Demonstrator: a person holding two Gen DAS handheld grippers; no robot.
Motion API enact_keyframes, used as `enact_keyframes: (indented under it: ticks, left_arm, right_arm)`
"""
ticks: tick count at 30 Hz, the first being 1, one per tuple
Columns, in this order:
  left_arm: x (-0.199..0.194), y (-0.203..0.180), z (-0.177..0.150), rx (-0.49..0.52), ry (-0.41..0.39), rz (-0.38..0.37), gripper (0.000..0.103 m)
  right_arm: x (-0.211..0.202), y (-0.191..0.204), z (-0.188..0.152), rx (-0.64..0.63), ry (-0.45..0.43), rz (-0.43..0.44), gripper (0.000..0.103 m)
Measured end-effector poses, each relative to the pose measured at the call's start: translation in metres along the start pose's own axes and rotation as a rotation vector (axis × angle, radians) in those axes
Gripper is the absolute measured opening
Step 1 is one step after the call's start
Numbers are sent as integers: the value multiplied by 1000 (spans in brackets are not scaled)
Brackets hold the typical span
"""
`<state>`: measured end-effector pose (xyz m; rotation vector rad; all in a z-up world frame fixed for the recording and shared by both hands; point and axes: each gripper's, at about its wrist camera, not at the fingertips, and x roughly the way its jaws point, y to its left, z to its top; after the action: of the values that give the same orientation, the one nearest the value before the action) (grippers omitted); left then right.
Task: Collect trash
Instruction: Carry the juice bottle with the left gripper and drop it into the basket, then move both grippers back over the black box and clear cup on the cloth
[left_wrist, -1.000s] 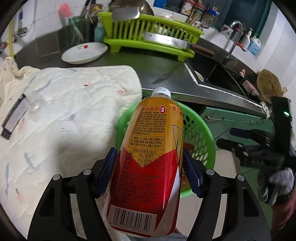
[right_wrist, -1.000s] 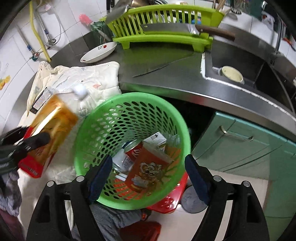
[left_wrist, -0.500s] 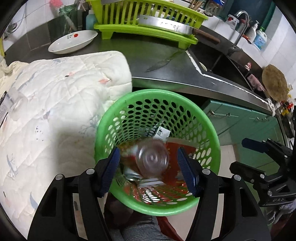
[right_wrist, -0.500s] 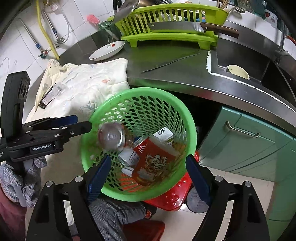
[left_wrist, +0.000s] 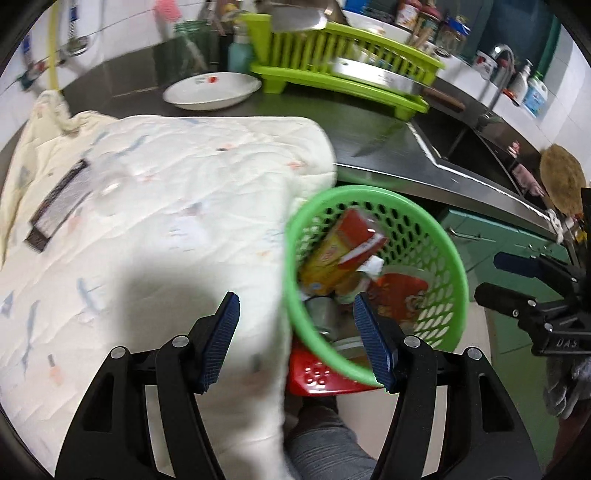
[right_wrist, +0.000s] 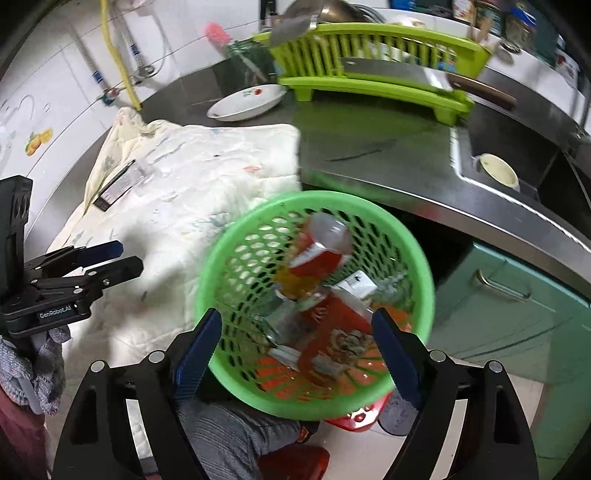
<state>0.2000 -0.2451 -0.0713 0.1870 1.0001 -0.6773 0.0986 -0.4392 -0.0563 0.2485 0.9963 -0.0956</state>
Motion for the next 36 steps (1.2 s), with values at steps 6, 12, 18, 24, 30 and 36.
enact_keyframes:
  ticks: [6,12,18,24,30,36]
  left_arm:
    - [-24,42,-10,-49,-29,39,63]
    - [-49,87,-13,-82,-63,101,63]
    - [-65,141,1,-116,-102,205,63]
    - [-60,188,25,-130,-91,308,63]
    - [-39,223,46,-131,-68,313,63]
    - [-12,235,59,-93,-37,296,64]
  right_arm:
    - [11,39,18,-47,8,47,80]
    - [20,80,37,-100,7,82,80]
    - [36,116,58,-140,27,118,80]
    - [59,142,81,-152,49,148,80]
    - [81,160,102,-182,66,157,80]
    - [98,175,120,-199,69,169,80]
